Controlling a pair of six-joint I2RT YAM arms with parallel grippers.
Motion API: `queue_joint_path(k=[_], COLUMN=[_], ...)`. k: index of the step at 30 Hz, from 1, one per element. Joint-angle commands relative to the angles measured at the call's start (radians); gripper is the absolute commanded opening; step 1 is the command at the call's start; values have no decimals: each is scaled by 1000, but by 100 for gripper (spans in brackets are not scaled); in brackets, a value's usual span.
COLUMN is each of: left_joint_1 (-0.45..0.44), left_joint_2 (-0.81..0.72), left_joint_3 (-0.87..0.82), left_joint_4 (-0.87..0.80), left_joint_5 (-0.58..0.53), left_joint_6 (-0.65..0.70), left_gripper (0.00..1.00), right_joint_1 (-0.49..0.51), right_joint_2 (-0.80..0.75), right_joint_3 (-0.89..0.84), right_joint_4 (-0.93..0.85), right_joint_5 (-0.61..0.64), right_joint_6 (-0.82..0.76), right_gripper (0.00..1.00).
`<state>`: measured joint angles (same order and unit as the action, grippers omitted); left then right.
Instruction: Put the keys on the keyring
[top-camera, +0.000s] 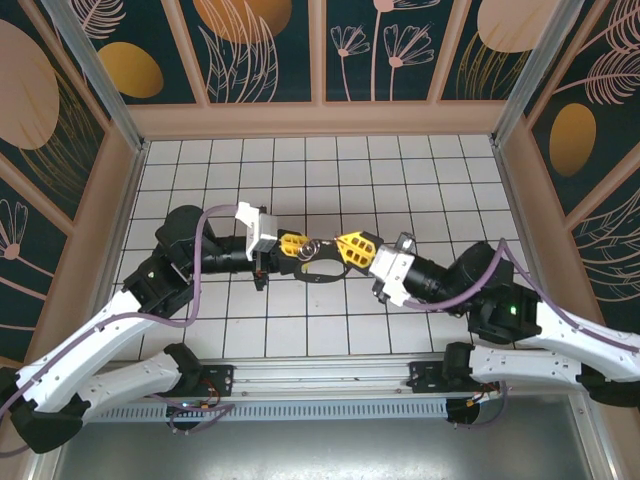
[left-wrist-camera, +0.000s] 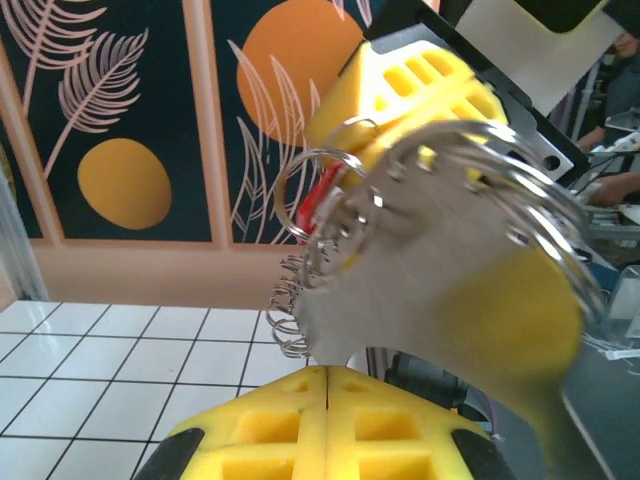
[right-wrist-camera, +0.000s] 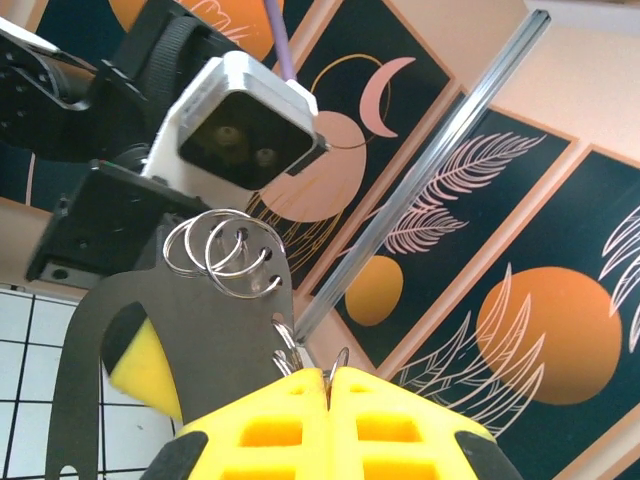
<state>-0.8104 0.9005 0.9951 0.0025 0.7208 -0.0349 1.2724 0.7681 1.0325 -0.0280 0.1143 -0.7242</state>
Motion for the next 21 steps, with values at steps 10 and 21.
queue_joint_path(k=[10,21], left_joint_1=[2,2], left_joint_2=[-107,-81], left_joint_3=[-175,-324], left_joint_4=[16,126], left_joint_5=[-378,-574], left_joint_6=[12,-129], left_gripper=[18,29], right_joint_1=[-417,-702], right_joint_2=[264,526], right_joint_3=[242,295], right_joint_4=[-179,-283], right_joint_5=[-348,-496], right_joint_6=[410,659], right_gripper=[0,0])
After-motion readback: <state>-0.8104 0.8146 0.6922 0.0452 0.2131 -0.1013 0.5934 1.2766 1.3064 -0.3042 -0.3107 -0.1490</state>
